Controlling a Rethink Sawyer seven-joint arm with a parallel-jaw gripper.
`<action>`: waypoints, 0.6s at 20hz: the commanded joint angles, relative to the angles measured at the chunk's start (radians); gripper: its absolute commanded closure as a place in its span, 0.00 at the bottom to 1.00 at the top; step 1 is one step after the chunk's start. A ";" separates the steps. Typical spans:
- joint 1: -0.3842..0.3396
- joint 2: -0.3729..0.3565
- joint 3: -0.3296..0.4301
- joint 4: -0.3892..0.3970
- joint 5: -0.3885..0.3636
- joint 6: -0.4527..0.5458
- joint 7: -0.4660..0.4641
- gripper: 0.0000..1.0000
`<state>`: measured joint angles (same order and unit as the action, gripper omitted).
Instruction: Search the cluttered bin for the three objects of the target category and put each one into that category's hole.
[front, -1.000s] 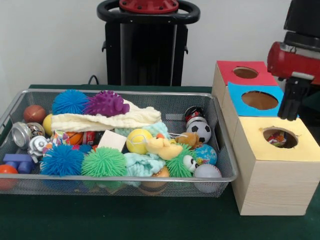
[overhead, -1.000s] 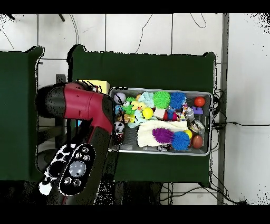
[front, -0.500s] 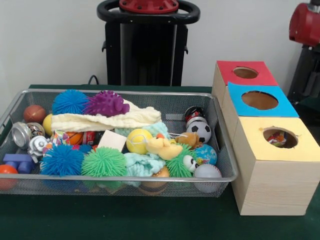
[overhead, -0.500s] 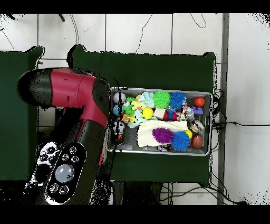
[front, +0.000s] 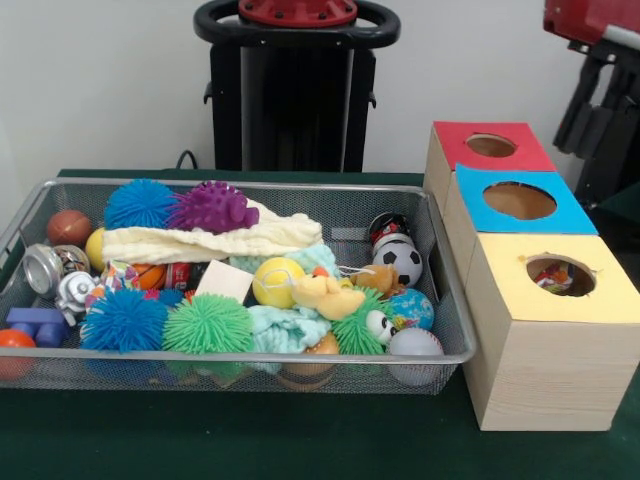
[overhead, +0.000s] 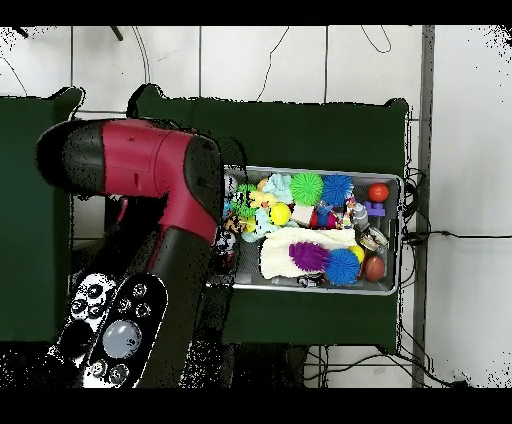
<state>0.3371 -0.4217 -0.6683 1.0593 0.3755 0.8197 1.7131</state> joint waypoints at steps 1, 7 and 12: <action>-0.084 -0.029 0.037 0.052 -0.113 0.067 0.032 1.00; -0.146 -0.075 0.094 0.096 -0.165 0.026 -0.039 1.00; -0.209 -0.122 0.146 0.147 -0.210 -0.012 -0.111 1.00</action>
<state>0.2037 -0.4976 -0.6630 1.0655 0.2463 0.8192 1.7131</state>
